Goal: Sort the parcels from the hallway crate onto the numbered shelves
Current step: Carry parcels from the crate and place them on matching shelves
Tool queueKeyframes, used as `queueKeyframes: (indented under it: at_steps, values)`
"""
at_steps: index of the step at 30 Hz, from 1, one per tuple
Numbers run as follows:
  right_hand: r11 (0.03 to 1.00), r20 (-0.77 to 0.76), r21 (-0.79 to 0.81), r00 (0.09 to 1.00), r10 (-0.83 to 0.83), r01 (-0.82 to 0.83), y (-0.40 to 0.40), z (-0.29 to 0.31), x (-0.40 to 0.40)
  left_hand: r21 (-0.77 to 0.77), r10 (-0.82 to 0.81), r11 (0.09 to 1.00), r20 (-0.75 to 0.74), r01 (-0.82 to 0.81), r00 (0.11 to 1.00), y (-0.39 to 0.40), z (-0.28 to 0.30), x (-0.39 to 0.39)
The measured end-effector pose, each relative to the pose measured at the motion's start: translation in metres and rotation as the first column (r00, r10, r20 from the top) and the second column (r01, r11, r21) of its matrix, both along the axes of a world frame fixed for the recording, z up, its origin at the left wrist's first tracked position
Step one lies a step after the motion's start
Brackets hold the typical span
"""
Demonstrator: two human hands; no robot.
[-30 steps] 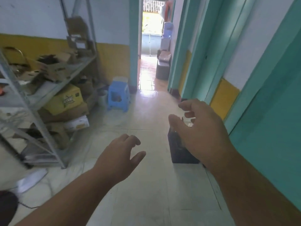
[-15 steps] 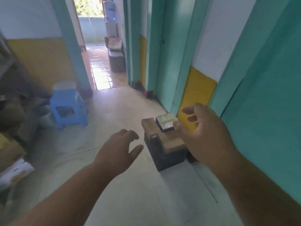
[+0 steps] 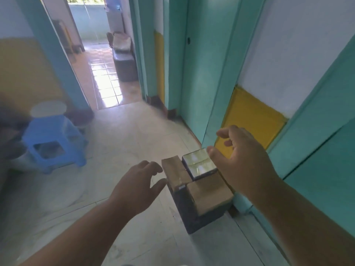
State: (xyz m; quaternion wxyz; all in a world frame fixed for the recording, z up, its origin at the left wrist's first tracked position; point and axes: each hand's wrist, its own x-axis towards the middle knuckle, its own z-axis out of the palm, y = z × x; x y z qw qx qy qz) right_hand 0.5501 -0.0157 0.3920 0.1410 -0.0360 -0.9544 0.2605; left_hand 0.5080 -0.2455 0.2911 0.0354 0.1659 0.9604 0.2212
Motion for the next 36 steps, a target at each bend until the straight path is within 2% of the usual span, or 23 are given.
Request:
queueKeyframes:
  at_steps: [3,7,13,15,18,20,25,30,36]
  values:
    - [1.000,-0.012,0.003,1.000,0.003,-0.003,-0.010,-0.018,-0.063,0.006,-0.015,1.000,0.014,0.015,1.000,-0.002,-0.021,-0.063]
    - [0.998,0.000,-0.001,0.998,-0.062,0.062,-0.022,-0.044,-0.148,0.012,-0.113,0.994,0.049,0.112,0.992,-0.006,-0.051,-0.164]
    - [0.961,0.046,-0.017,0.960,-0.277,0.278,-0.036,-0.078,-0.259,-0.016,-0.311,0.949,0.109,0.314,0.944,0.009,-0.084,-0.331]
    - [0.931,0.063,0.006,0.929,-0.364,0.364,-0.038,-0.088,-0.284,-0.040,-0.389,0.916,0.162,0.400,0.907,0.021,-0.091,-0.370]
    - [0.886,0.107,0.024,0.880,-0.463,0.464,-0.039,-0.110,-0.312,-0.137,-0.561,0.792,0.219,0.594,0.798,0.038,-0.101,-0.408]
    - [0.853,0.143,0.026,0.842,-0.520,0.522,-0.037,-0.130,-0.325,-0.123,-0.591,0.764,0.261,0.633,0.763,0.045,-0.118,-0.426]
    - [0.796,0.245,0.031,0.767,-0.593,0.605,-0.028,-0.216,-0.356,-0.070,-0.536,0.794,0.388,0.603,0.750,0.042,-0.210,-0.457]
    - [0.765,0.350,-0.016,0.720,-0.599,0.644,-0.024,-0.335,-0.387,-0.095,-0.462,0.818,0.477,0.567,0.747,0.039,-0.320,-0.480]
    - [0.646,0.468,-0.060,0.593,-0.655,0.761,-0.033,-0.488,-0.382,-0.113,-0.367,0.854,0.563,0.509,0.741,0.042,-0.461,-0.514]
